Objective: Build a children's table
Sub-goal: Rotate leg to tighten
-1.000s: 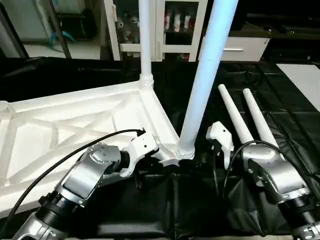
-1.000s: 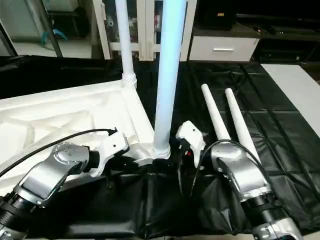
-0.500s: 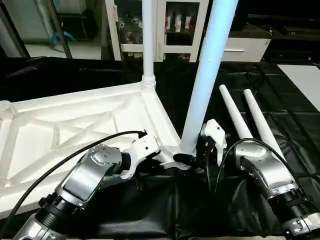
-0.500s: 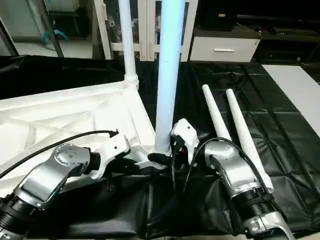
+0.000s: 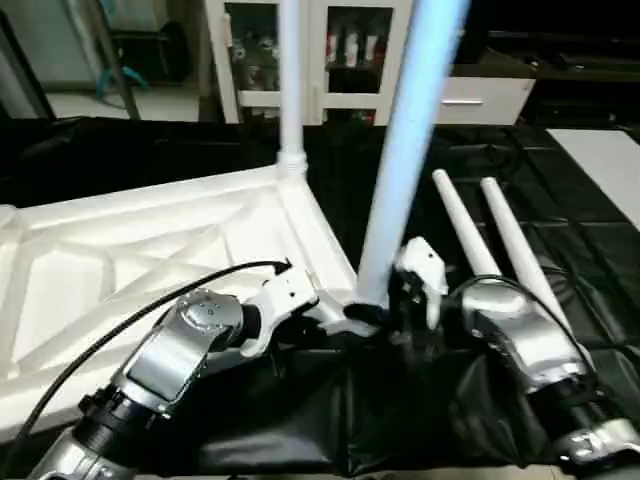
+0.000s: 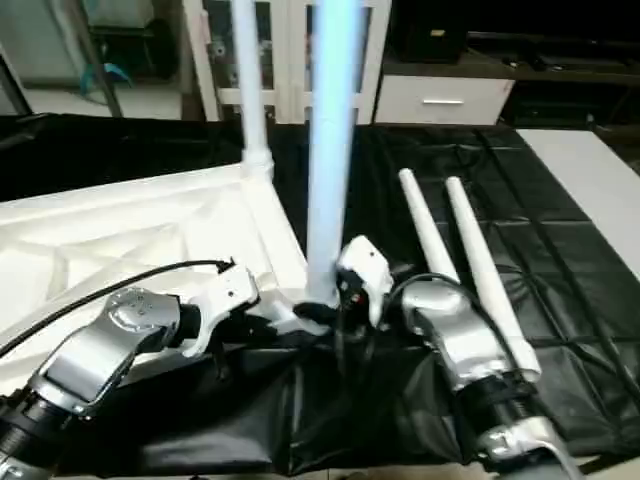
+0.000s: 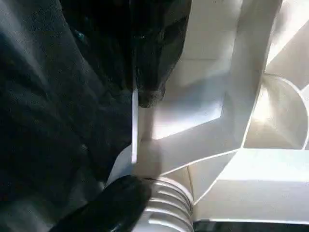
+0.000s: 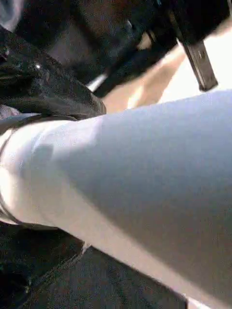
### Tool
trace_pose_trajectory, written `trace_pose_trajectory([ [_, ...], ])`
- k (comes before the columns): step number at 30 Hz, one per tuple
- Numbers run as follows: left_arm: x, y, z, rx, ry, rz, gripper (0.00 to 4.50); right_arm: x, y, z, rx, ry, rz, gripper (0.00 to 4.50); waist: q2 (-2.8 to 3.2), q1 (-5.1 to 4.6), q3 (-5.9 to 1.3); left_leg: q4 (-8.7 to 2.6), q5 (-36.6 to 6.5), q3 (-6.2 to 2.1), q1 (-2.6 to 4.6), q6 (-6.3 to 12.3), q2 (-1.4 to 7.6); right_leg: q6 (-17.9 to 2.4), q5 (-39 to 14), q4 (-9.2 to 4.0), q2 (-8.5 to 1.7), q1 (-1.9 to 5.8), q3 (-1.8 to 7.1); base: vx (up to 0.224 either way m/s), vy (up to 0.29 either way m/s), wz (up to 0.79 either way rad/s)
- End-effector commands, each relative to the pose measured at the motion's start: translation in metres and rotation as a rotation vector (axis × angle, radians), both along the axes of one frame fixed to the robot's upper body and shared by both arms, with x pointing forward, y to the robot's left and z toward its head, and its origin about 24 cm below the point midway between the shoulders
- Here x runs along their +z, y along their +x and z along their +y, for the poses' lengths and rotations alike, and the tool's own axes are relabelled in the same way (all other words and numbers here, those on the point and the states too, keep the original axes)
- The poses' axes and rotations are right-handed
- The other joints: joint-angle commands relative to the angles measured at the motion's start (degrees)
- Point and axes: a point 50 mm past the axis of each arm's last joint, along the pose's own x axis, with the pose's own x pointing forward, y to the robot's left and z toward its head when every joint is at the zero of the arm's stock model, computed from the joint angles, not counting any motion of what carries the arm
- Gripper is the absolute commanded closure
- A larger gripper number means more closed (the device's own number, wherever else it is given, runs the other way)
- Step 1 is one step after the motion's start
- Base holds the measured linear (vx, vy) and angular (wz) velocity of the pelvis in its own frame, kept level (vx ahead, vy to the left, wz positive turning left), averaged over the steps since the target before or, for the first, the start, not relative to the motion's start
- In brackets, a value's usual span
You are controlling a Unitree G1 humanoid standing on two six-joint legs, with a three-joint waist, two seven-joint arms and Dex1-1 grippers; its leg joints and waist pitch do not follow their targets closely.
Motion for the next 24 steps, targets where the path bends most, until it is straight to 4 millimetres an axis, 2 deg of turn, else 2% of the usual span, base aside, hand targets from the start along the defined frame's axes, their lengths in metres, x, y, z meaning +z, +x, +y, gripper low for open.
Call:
trace_pose_trajectory([
  [1, -0.004, 0.007, -0.007, 0.053, -0.019, 0.003, 4.5, -0.01, 0.009, -0.005, -0.179, -0.046, 0.016, 1.75, 0.22, -0.33, -3.05, -4.35, -18.1, -0.55, 0.5, 0.51, 1.62, -9.8, -25.0, -5.1, -2.62, 2.3, 2.5, 0.0, 0.0, 0.0],
  [2, -0.005, 0.014, -0.01, 0.101, -0.023, -0.008, 4.5, -0.013, 0.011, -0.001, -0.25, -0.031, 0.034, 1.75, 0.07, -0.52, -3.0, -4.34, -19.6, -0.64, 0.84, 0.05, 1.47, -9.1, -27.2, -5.4, -2.63, 2.17, 2.34, 0.0, 0.0, 0.0],
  [3, -0.006, 0.017, -0.011, 0.122, -0.025, -0.011, 4.5, -0.015, 0.012, 0.002, -0.281, -0.027, 0.043, 1.75, 0.13, -0.75, -2.98, -4.34, -19.8, -0.68, 0.67, 0.03, 1.32, -8.6, -27.8, -5.47, -2.53, 2.27, 2.29, 0.0, 0.0, 0.0],
  [4, -0.006, 0.022, -0.013, 0.148, -0.024, -0.021, 4.5, -0.016, 0.014, 0.005, -0.321, -0.028, 0.048, 1.75, 0.02, -1.02, -2.84, -4.41, -20.6, -0.84, 0.76, -0.3, 1.19, -7.4, -30.4, -5.88, -2.53, 2.16, 2.07, 0.0, 0.0, 0.0],
  [5, -0.006, 0.027, -0.015, 0.179, -0.021, -0.033, 4.5, -0.018, 0.016, 0.007, -0.363, -0.029, 0.053, 1.75, -0.14, -1.19, -3.02, -4.21, -21.3, -0.93, 1.03, -0.39, 1.07, -6.6, -32.2, -6.08, -2.65, 1.95, 1.91, 0.0, 0.0, 0.0],
  [6, -0.006, 0.028, -0.016, 0.189, -0.021, -0.036, 4.5, -0.018, 0.017, 0.008, -0.378, -0.028, 0.055, 1.75, -0.06, -1.23, -3.02, -4.22, -21.6, -0.97, 1.12, -0.3, 1.09, -6.3, -32.7, -6.21, -2.66, 1.9, 1.87, 0.0, 0.0, 0.0],
  [7, -0.005, 0.038, -0.02, 0.255, -0.018, -0.053, 4.5, -0.02, 0.021, 0.015, -0.477, -0.019, 0.07, 1.76, 0.06, -1.4, -2.87, -4.17, -22.4, -0.97, 1.34, -0.28, 1.03, -5.6, -34.2, -6.68, -2.62, 1.47, 1.69, 0.0, 0.0, 0.0],
  [9, -0.004, 0.048, -0.023, 0.319, 0.005, -0.087, 4.5, -0.023, 0.026, 0.022, -0.588, -0.028, 0.084, 1.76, 0.02, -1.65, -2.98, -4.23, -22.6, -1.23, 1.02, -0.36, 0.98, -4.8, -35.1, -6.72, -2.7, 1.83, 1.32, 0.0, 0.0, 0.0],
  [10, -0.005, 0.054, -0.026, 0.353, 0.019, -0.104, 4.5, -0.027, 0.029, 0.028, -0.668, -0.042, 0.106, 1.76, 0.32, -1.69, -2.92, -4.27, -22.8, -1.17, 1.18, -0.29, 0.95, -4.6, -35.6, -7.1, -2.8, 1.48, 1.34, 0.0, 0.0, 0.0],
  [11, -0.005, 0.056, -0.027, 0.363, 0.024, -0.109, 4.5, -0.028, 0.03, 0.03, -0.692, -0.047, 0.113, 1.76, 0.34, -1.91, -3.0, -4.22, -23.9, -1.37, 1.48, -0.51, 0.88, -4.4, -35.7, -7.31, -2.69, 1.41, 0.96, 0.0, 0.0, 0.0],
  [12, -0.006, 0.06, -0.028, 0.387, 0.044, -0.129, 4.5, -0.03, 0.031, 0.034, -0.76, -0.057, 0.125, 1.76, 0.55, -2.06, -3.05, -4.51, -23.9, -1.51, 1.14, -0.49, 0.99, -4.2, -34.4, -7.32, -2.78, 1.75, 0.87, 0.0, 0.0, 0.0],
  [13, -0.007, 0.062, -0.03, 0.4, 0.059, -0.142, 4.5, -0.031, 0.032, 0.039, -0.807, -0.069, 0.136, 1.76, 0.53, -1.97, -3.13, -4.49, -24.2, -1.52, 1.39, -0.63, 1.06, -4.1, -34.1, -7.38, -2.79, 1.69, 0.79, 0.0, 0.0, 0.0],
  [14, -0.007, 0.062, -0.03, 0.4, 0.059, -0.142, 4.5, -0.031, 0.032, 0.039, -0.807, -0.069, 0.136, 1.76, 0.53, -2.07, -2.94, -4.6, -25.3, -1.53, 1.47, -0.62, 1.04, -3.9, -34.3, -7.5, -2.69, 1.53, 0.7, 0.0, 0.0, 0.0],
  [16, -0.008, 0.066, -0.032, 0.423, 0.078, -0.162, 4.5, -0.031, 0.033, 0.052, -0.857, -0.113, 0.127, 1.76, 0.88, -2.32, -2.92, -4.78, -27.2, -1.68, 1.59, -0.8, 1.04, -3.6, -34.6, -7.64, -2.68, 1.51, 0.53, 0.0, 0.0, 0.0],
  [17, -0.009, 0.067, -0.033, 0.428, 0.083, -0.165, 4.5, -0.03, 0.033, 0.059, -0.862, -0.133, 0.105, 1.76, 1.23, -2.49, -2.82, -4.94, -29.1, -1.78, 1.93, -1.02, 1.14, -3.4, -34.5, -7.95, -2.67, 1.46, 0.28, 0.0, 0.0, 0.0],
  [19, -0.009, 0.066, -0.032, 0.43, 0.085, -0.166, 4.5, -0.027, 0.035, 0.062, -0.856, -0.091, 0.096, 1.76, 1.19, -2.91, -2.71, -5.04, -31.5, -1.89, 2.24, -1.02, 1.17, -2.9, -34.6, -8.22, -2.63, 1.44, -0.07, 0.0, 0.0, 0.0],
  [20, -0.009, 0.065, -0.032, 0.429, 0.085, -0.165, 4.5, -0.024, 0.036, 0.063, -0.847, -0.057, 0.09, 1.76, 1.37, -3.05, -2.71, -5.12, -32.5, -1.98, 2.34, -0.87, 1.21, -2.8, -34.7, -8.34, -2.8, 1.52, -0.2, 0.0, 0.0, 0.0],
  [21, -0.009, 0.065, -0.032, 0.429, 0.085, -0.165, 4.5, -0.024, 0.036, 0.063, -0.847, -0.056, 0.09, 1.76, 1.39, -3.24, -2.75, -5.18, -32.3, -2.0, 2.21, -0.76, 1.23, -2.8, -34.2, -8.35, -2.85, 1.76, -0.22, 0.0, 0.0, 0.0],
  [22, -0.009, 0.065, -0.029, 0.421, 0.082, -0.17, 4.5, -0.017, 0.038, 0.067, -0.812, 0.011, 0.063, 1.76, 1.17, -3.35, -2.94, -5.45, -30.9, -2.08, 1.54, -0.48, 1.3, -3.1, -33.0, -8.09, -3.1, 2.3, 0.0, 0.0, 0.0, 0.0],
  [24, -0.009, 0.064, -0.025, 0.41, 0.072, -0.173, 4.5, -0.009, 0.039, 0.071, -0.748, 0.068, 0.028, 1.76, 1.1, -3.27, -2.9, -5.48, -29.9, -1.95, 1.34, -0.17, 1.33, -3.9, -32.2, -7.95, -3.3, 2.18, 0.35, 0.0, 0.0, 0.0],
])
